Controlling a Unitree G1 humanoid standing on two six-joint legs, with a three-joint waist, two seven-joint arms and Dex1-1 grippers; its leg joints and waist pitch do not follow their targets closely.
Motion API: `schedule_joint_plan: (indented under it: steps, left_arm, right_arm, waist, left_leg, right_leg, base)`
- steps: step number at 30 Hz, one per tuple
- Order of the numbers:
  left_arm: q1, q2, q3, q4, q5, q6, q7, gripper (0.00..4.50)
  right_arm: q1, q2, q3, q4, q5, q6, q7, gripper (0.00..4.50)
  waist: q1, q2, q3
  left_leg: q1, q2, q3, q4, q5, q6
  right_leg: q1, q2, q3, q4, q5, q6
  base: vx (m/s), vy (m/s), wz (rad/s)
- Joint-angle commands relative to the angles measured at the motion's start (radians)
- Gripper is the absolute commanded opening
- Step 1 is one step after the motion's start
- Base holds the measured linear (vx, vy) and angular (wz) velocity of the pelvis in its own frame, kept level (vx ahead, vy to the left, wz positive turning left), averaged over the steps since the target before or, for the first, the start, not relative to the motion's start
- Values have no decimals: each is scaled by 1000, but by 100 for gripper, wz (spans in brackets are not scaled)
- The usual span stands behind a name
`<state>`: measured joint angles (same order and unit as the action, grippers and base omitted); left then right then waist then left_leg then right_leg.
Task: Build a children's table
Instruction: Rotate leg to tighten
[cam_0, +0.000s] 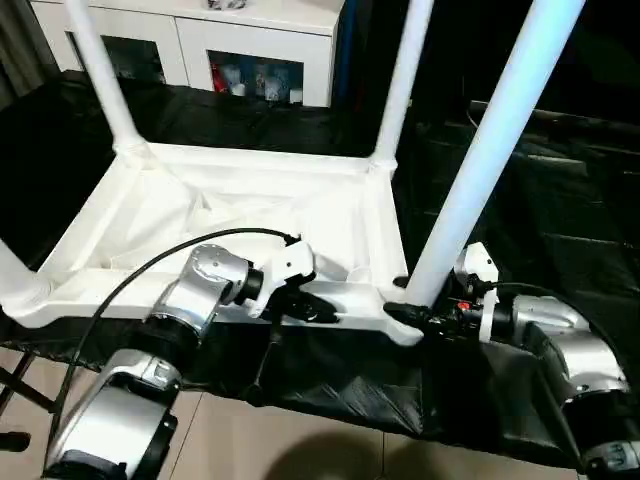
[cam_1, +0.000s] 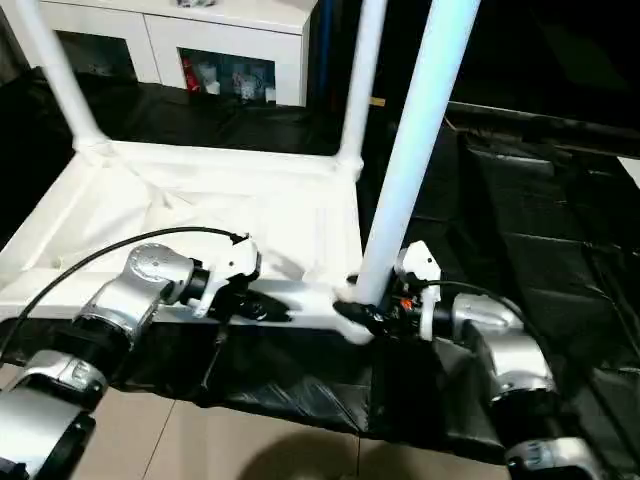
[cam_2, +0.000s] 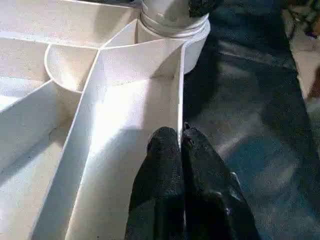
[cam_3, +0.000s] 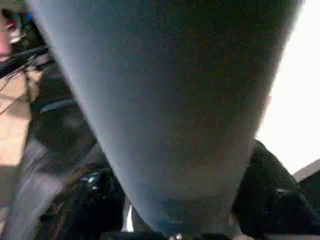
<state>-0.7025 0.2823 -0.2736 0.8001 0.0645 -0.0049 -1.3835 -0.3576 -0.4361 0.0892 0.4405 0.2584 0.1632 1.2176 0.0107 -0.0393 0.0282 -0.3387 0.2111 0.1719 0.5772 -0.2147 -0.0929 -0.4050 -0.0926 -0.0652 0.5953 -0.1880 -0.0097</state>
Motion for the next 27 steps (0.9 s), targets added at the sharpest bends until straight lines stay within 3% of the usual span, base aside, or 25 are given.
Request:
schedule_joint_plan:
  steps: [1, 4, 9, 12, 17, 19, 24, 27]
  left_arm:
    - [-16, -9, -11, 15, -6, -10, -1, 0]
    - [-19, -1, -6, 25, -11, -13, -6, 0]
    - [-15, -2, 1, 21, -8, -2, 11, 0]
    - [-14, -24, 13, 33, 15, 23, 129, 0]
    - [-2, -75, 12, 21, 31, 62, 237, 0]
    - [15, -130, -4, 6, 47, 92, 302, 0]
    - [18, -214, -30, 6, 75, 123, 396, 0]
    - [-4, -273, -51, 31, 89, 132, 457, 0]
  right_arm:
    - [10, 6, 74, 0, -23, 27, 60, 229]
    - [17, 2, 90, -23, -22, 40, 71, 223]
    - [36, 8, 95, -42, -22, 51, 68, 209]
    - [74, 66, 55, -35, -32, 41, -84, 208]
    - [88, 167, -13, 24, -67, 3, -343, 200]
    - [80, 236, -42, 70, -89, -7, -493, 199]
    - [38, 329, -46, 122, -133, -23, -676, 196]
    - [-37, 405, -37, 183, -167, -36, -787, 196]
  waist:
    - [2, -9, -44]
    - [3, -11, -45]
    - [2, -13, -47]
    - [4, -16, -46]
    - [-4, -12, -33]
    - [-11, -14, -35]
    - [-21, -16, -33]
    - [-33, -18, -33]
  left_leg:
    - [-12, 21, 10, -58, -119, 139]
    - [-12, 22, 9, -58, -120, 117]
    - [-12, 20, 10, -56, -98, 124]
    - [-12, 20, 10, -56, -92, 126]
    - [0, 20, 4, -73, -249, 38]
    - [-6, 20, -1, -77, -262, 20]
    - [-3, 14, -5, -80, -321, 12]
    - [-5, 11, -9, -82, -354, 8]
  right_leg:
    - [59, -43, 37, -59, -124, -280]
    - [59, -43, 38, -58, -130, -268]
    - [60, -42, 38, -55, -98, -273]
    - [59, -43, 39, -56, -101, -270]
    - [42, -44, 39, -87, -365, -193]
    - [44, -44, 39, -88, -388, -168]
    - [36, -39, 39, -99, -437, -138]
    - [31, -39, 37, -106, -505, -110]
  base:
    - [0, 0, 0]
    - [0, 0, 0]
    - [0, 0, 0]
    - [0, 0, 0]
    - [0, 0, 0]
    - [0, 0, 0]
    - [0, 0, 0]
    - [0, 0, 0]
